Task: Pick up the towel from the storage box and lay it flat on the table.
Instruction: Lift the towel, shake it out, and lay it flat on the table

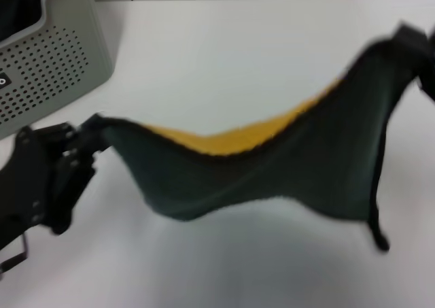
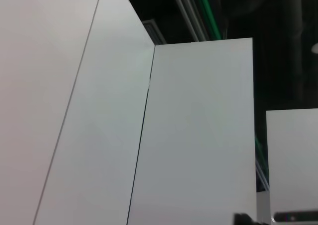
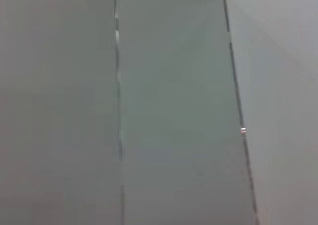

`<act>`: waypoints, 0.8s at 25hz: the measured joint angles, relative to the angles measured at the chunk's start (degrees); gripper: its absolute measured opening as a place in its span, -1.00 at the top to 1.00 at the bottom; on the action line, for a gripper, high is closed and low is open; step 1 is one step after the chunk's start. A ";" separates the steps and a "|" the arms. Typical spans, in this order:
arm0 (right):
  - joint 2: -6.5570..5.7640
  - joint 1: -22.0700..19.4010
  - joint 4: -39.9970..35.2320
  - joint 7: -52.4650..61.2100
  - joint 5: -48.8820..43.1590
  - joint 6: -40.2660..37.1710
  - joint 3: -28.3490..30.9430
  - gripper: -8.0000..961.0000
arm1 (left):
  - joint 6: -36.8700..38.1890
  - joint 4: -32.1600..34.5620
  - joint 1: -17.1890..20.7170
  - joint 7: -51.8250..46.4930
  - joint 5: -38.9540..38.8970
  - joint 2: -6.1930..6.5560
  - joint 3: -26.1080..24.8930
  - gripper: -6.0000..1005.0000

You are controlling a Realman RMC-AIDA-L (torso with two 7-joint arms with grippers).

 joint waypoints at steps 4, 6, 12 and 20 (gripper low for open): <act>-0.01 -3.02 0.96 0.24 -0.29 -7.79 1.08 0.95 | 0.24 9.72 6.64 -4.14 -2.18 -0.54 1.55 0.97; -0.03 -3.78 2.85 0.55 -0.29 -12.89 2.78 0.95 | 0.32 13.70 9.16 -5.86 -4.77 -0.49 4.88 0.97; -0.06 -4.74 15.10 -0.20 -0.12 -24.66 10.43 0.95 | 0.24 19.57 13.52 -5.78 -14.09 0.63 17.52 0.97; -0.62 4.18 34.32 -6.04 -3.47 -16.11 13.28 0.95 | -2.54 -16.65 -6.86 6.28 -11.53 -0.20 8.22 0.98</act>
